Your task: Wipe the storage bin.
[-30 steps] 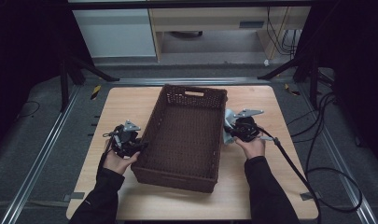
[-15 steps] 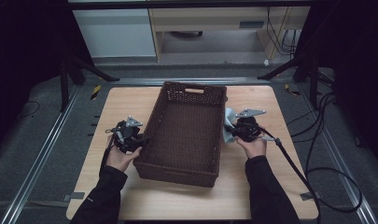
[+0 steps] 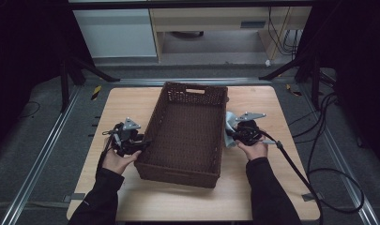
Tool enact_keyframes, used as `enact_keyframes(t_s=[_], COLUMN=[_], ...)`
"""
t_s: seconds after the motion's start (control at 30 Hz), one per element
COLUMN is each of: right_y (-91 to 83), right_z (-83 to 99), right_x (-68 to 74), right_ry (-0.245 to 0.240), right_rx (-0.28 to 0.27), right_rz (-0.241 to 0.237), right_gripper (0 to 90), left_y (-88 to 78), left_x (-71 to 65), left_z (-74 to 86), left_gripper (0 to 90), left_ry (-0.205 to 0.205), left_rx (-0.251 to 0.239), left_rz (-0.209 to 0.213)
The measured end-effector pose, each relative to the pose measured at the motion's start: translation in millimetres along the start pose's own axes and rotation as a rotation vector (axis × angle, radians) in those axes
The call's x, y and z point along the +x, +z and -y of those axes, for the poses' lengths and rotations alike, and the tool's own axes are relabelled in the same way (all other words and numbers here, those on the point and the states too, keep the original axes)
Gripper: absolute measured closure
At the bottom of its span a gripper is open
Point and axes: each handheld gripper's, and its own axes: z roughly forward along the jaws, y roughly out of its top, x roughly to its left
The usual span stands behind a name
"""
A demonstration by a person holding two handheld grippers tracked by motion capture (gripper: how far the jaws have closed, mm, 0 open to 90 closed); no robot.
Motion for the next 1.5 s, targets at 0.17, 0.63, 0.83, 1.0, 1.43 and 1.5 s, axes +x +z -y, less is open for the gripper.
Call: enact_keyframes(t_s=[0.17, 0.63, 0.83, 1.0, 1.43, 1.5], right_y=[11.0, -20.2, -21.4, -6.3, 15.7, 6.2], right_z=[11.8, -9.8, -12.0, -1.4, 16.2, 11.5], right_x=[0.6, 5.2, 9.7, 7.0, 11.4, 9.4], right_ry=[0.008, -0.010, -0.029, -0.019, -0.004, 0.005], right_rx=[0.052, -0.069, -0.068, -0.003, 0.099, 0.063], right_rz=[-0.005, 0.000, -0.011, -0.010, -0.044, -0.042], right_gripper=[83.6, 83.6, 83.7, 83.7, 83.6, 83.6], left_y=[4.0, 8.9, 15.7, 16.7, 11.1, 10.6], left_x=[1.3, 1.4, 4.9, 6.9, 5.2, 4.7], left_z=[5.7, 2.0, -4.5, -5.5, -2.2, -1.2], left_gripper=[65.4, 72.9, 72.5, 70.8, 58.3, 57.7], left_ry=[-0.028, -0.055, -0.063, -0.063, -0.036, -0.036], left_rx=[0.020, 0.013, 0.008, 0.006, 0.001, -0.004], left_rz=[0.016, -0.003, -0.007, -0.005, -0.031, -0.024])
